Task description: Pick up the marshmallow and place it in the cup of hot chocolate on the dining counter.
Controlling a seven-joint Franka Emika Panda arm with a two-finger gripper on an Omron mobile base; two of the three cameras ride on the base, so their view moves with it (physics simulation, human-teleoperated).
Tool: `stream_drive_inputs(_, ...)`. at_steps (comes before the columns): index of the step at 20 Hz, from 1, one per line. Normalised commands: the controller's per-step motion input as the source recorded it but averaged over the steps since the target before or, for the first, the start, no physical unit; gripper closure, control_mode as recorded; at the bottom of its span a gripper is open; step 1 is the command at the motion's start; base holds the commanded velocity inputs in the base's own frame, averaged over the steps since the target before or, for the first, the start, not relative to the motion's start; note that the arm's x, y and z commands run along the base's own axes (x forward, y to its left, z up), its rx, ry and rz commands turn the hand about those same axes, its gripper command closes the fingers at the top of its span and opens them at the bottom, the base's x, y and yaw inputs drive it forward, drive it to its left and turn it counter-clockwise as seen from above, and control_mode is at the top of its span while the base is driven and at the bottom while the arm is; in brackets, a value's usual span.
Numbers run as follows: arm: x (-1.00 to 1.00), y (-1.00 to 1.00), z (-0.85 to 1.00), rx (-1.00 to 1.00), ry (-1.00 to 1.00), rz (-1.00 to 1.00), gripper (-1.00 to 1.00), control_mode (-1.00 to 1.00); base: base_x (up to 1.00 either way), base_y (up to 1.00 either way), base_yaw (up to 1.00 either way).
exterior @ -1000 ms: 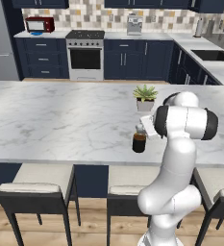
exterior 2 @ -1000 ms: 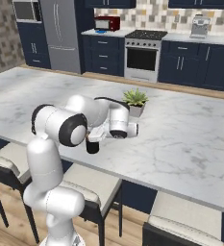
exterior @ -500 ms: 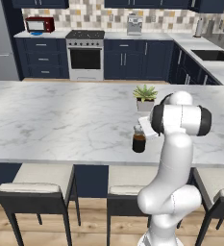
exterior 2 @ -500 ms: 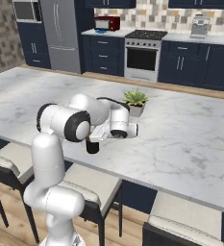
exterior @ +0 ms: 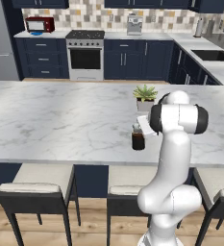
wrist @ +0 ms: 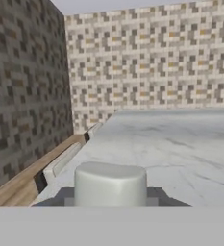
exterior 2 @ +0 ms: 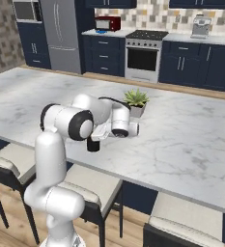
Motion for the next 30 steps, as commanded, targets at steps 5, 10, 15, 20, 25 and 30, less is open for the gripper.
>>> stream_drive_inputs(5, -0.23, -0.04, -0.17, 0.0, 0.0, 0.0, 1.0, -1.0, 0.0, 0.0, 0.0)
stream_drive_inputs(10, -0.47, 0.0, 0.0, 0.0, -0.08, 0.0, 1.0, -1.0, 0.0, 0.0, 0.0)
stream_drive_inputs(15, -0.01, 0.0, 0.02, 0.0, -0.1, 0.0, 1.0, -1.0, 0.0, 0.0, 0.0)
stream_drive_inputs(20, 0.0, -0.03, 0.22, 0.01, -0.12, 0.0, 1.0, -1.0, 0.0, 0.0, 0.0)
stream_drive_inputs(25, -0.09, -0.17, 0.22, 0.03, -0.06, 0.0, 1.0, -1.0, 0.0, 0.0, 0.0)
stream_drive_inputs(30, -0.04, -0.05, -0.2, 0.0, 0.0, 0.0, 1.0, -1.0, 0.0, 0.0, 0.0)
